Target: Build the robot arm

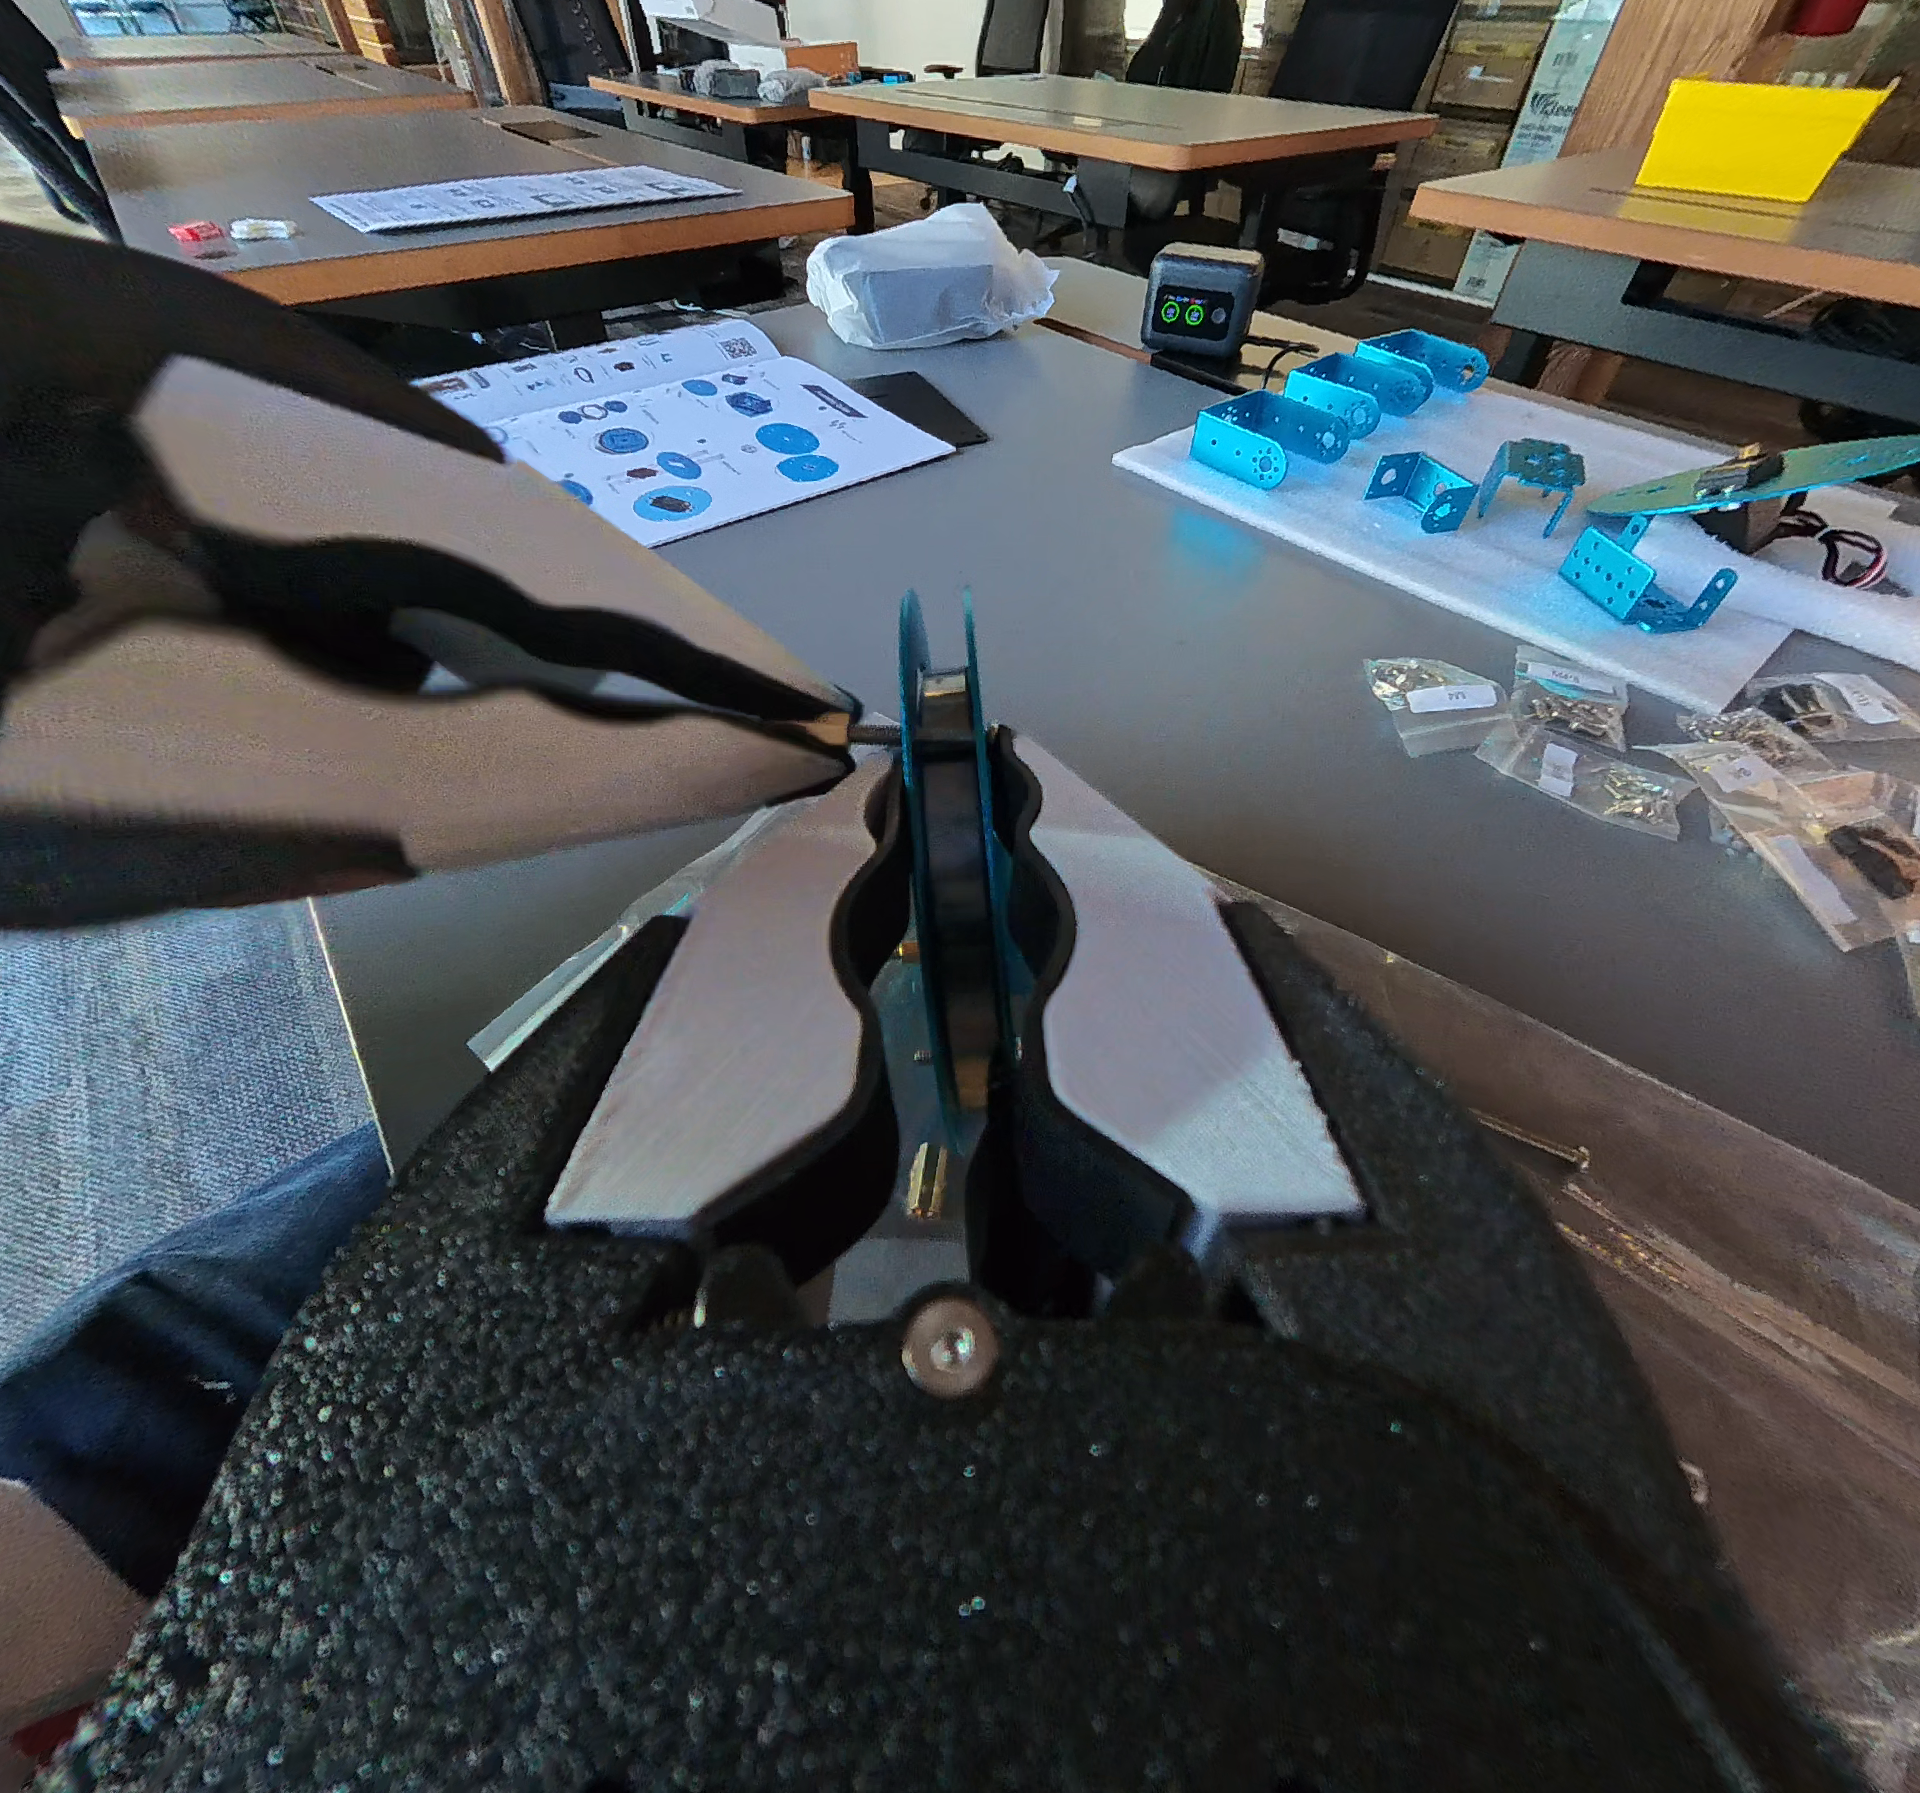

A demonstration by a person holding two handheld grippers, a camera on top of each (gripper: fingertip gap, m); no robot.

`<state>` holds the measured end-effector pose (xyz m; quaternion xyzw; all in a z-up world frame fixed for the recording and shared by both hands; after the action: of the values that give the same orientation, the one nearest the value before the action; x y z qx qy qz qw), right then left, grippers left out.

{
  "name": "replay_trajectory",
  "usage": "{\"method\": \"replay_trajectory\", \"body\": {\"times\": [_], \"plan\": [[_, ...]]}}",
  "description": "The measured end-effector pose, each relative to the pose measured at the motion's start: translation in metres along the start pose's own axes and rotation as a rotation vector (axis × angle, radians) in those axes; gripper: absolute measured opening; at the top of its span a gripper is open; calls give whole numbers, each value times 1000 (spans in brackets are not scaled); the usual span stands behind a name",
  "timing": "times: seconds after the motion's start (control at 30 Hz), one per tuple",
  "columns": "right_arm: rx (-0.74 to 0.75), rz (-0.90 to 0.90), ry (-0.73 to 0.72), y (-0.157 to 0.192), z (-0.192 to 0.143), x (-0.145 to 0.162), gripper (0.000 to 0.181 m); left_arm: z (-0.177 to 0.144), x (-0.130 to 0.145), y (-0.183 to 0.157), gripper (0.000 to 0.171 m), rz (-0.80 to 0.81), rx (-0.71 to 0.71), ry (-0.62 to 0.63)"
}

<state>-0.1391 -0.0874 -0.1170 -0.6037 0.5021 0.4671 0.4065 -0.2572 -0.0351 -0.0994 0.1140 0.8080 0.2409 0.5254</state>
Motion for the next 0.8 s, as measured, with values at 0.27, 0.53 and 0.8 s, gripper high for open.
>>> {"method": "replay_trajectory", "body": {"times": [0.27,0.53,0.8], "plan": [[-12,36,-4,-6,-2,1,13,3,0,-10,7,157,-101,-32],[-7,30,-2,-5,-4,1,13,12,26,20,6,-1019,445,-195],[-14,50,0,-7,-6,3,14,7,3,-20,5,418,-189,-52]]}}
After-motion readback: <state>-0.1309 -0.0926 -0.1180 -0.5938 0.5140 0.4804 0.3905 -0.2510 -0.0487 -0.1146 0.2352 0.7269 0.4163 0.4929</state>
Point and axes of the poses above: each gripper's, where its closed fingertips meet, z out along the fingers, x out of its underside, y = z × x across the jaws, the point moved 10 cm from there along -z, back along the fingers, and after that the axes turned 1 degree about -z, right-handed, at the moved point
